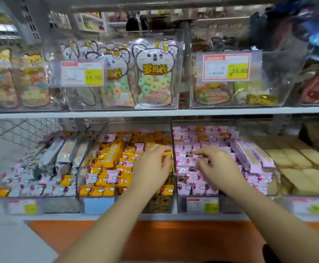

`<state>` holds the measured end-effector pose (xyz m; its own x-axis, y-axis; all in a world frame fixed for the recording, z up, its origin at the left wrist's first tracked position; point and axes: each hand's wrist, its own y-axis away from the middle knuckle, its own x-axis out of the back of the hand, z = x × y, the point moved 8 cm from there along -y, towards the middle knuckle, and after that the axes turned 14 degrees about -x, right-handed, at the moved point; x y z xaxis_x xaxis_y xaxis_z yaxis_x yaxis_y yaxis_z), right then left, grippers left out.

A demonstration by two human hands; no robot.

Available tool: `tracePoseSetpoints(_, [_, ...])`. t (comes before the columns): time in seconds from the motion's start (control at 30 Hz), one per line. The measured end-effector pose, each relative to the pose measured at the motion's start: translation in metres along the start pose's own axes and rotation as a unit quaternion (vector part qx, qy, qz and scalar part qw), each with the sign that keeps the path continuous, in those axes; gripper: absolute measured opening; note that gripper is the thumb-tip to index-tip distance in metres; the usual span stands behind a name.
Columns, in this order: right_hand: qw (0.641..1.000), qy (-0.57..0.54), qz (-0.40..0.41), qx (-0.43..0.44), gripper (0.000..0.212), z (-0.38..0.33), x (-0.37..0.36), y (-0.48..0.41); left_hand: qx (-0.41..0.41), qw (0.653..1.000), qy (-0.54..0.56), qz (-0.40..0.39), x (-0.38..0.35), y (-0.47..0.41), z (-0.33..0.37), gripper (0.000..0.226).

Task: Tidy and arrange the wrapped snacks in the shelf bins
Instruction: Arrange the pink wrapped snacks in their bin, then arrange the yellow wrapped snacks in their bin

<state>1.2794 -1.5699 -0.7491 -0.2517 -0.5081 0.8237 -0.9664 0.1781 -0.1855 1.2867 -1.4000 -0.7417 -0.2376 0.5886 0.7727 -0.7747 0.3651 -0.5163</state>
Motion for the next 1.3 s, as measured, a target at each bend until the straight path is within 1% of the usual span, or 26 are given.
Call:
tracePoseSetpoints(0.13, [1.000,0.020,-0.009,-0.022,0.028,0.015,-0.001,-0.022,0.000,0.999,-0.011,-0.043,-0.022,-0.014,0.000,0.033])
tracePoseSetpoints(0.27, [0.999,0.036,0.006,0.000,0.027,0.004,-0.009,-0.055,0.002,0.997,-0.025,-0.072,-0.034,-0.026,-0.008,0.034])
tracePoseSetpoints(0.33, [0.999,0.043,-0.002,0.000,0.028,-0.003,-0.018,-0.072,0.002,0.997,-0.016,-0.080,-0.037,-0.030,-0.014,0.033])
tracePoseSetpoints(0.43, [0.996,0.087,-0.017,0.002,0.027,-0.012,-0.035,-0.096,-0.006,0.995,-0.022,-0.093,-0.037,-0.033,-0.021,0.032])
tracePoseSetpoints(0.53, [0.993,0.110,-0.040,-0.016,0.022,-0.014,-0.055,-0.118,-0.018,0.996,-0.016,-0.088,-0.037,-0.032,-0.023,0.032])
tracePoseSetpoints(0.7, [0.989,0.112,-0.074,-0.065,0.023,-0.007,-0.076,-0.131,-0.024,0.997,-0.007,-0.076,-0.038,-0.031,-0.025,0.032])
tracePoseSetpoints(0.8, [0.988,0.102,-0.077,-0.087,0.019,-0.004,-0.079,-0.133,-0.027,0.997,-0.004,-0.070,-0.038,-0.030,-0.025,0.032])
tracePoseSetpoints(0.9, [0.989,0.119,-0.048,-0.069,0.020,-0.008,-0.075,-0.129,-0.023,0.997,0.001,-0.068,-0.038,-0.030,-0.026,0.032])
tracePoseSetpoints(1.03, [0.997,0.051,-0.013,-0.055,0.014,-0.016,-0.057,-0.120,-0.025,0.997,-0.003,-0.071,-0.037,-0.030,-0.023,0.033])
tracePoseSetpoints(1.13, [0.999,-0.010,0.016,-0.032,0.013,-0.023,-0.043,-0.113,-0.025,0.997,-0.014,-0.076,-0.036,-0.030,-0.021,0.034])
tracePoseSetpoints(1.23, [0.993,-0.090,0.079,0.024,0.012,-0.031,-0.023,-0.091,-0.022,0.996,-0.019,-0.081,-0.034,-0.030,-0.020,0.034])
tracePoseSetpoints(1.3, [0.984,-0.126,0.118,0.036,0.014,-0.030,-0.010,-0.071,-0.020,0.996,-0.022,-0.085,-0.033,-0.030,-0.018,0.035])
